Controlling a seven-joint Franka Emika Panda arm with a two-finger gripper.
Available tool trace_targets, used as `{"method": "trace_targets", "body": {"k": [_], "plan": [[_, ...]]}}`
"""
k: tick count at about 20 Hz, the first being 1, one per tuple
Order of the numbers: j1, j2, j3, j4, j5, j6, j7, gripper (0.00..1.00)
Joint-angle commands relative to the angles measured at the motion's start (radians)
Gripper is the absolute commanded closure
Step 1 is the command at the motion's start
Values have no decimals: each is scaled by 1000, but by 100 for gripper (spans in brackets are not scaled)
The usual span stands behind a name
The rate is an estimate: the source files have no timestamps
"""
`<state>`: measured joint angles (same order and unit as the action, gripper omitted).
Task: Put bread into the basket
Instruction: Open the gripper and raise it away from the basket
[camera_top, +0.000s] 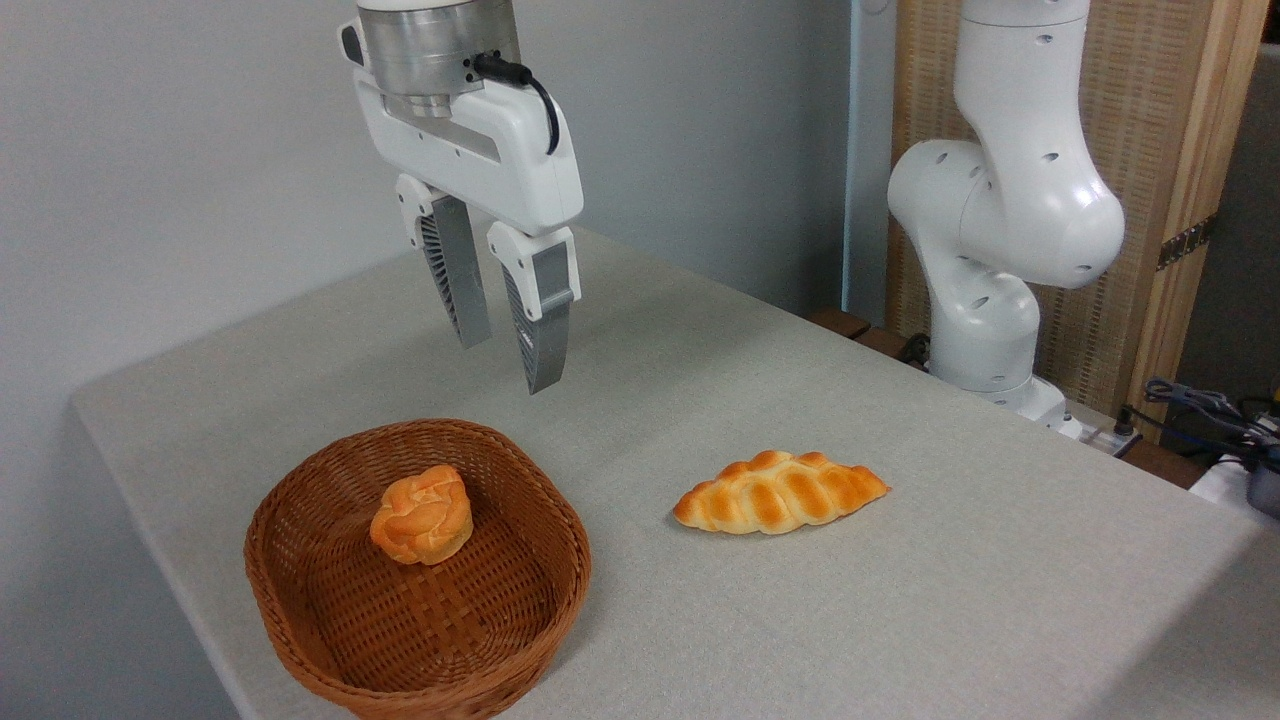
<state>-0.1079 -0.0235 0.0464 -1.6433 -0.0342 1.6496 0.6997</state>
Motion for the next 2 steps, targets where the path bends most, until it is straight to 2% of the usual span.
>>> {"method": "trace_targets", "body": {"k": [1,2], "plan": [[8,14,3,40,4,-40,3,0],[8,14,3,40,4,-40,4,0]]}}
